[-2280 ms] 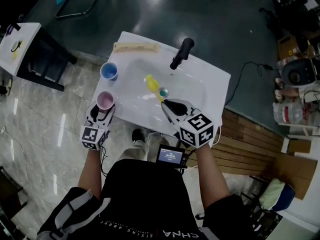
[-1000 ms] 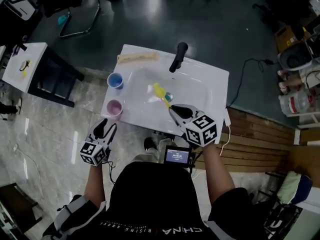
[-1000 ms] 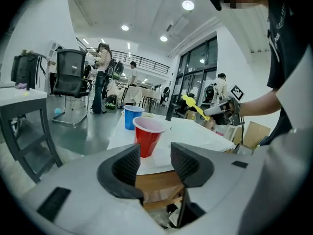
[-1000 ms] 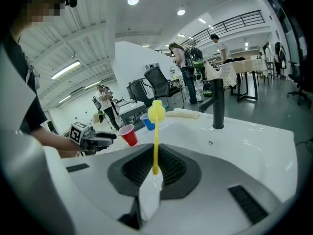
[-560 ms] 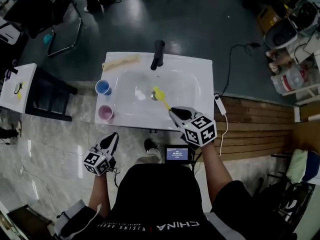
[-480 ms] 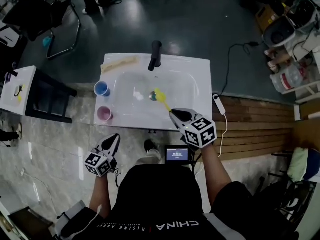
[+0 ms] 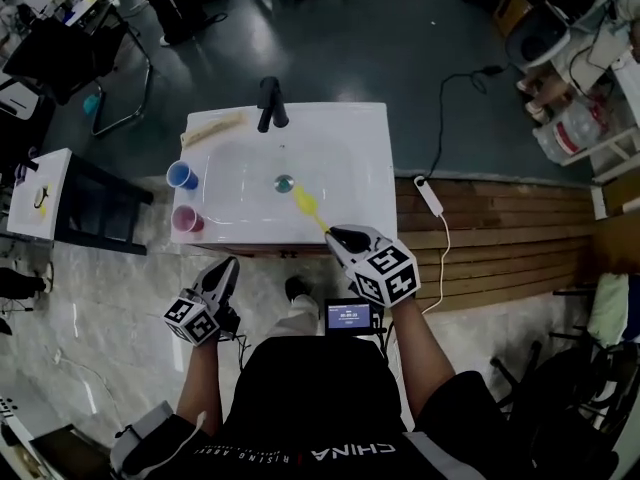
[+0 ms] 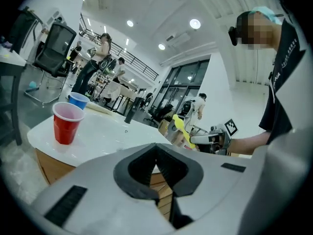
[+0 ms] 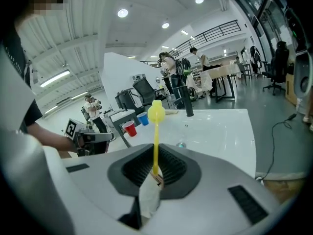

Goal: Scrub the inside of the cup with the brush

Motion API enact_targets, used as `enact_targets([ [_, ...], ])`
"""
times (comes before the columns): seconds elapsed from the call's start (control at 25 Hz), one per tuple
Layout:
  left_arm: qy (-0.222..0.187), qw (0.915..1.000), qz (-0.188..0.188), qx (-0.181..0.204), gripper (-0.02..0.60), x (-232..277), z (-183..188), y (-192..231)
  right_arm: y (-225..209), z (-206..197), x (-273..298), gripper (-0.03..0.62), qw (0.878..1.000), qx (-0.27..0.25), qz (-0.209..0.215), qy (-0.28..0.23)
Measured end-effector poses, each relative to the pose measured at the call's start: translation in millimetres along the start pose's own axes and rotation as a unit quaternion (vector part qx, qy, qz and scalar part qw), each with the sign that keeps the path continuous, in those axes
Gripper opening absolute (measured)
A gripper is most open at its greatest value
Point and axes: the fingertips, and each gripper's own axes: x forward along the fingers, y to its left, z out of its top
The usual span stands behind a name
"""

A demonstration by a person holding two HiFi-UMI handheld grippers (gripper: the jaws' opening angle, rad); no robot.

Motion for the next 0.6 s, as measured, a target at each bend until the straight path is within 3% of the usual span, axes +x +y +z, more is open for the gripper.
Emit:
enact_targets([
  [0.32,0.009,0.9995,-0.032,-0.003,0.005,3.1,-35.4,-86.0,14.6,-37.4,-53.6,0.038,1.000,0.012,0.009,-0.024],
  [0.6,0.008,0.9993,-0.031,-0.019,0.005,-10.1,-61.8,-121.3,24.6,-60.3,-84.6,0.038,0.999,0.009,0.017,-0.031],
])
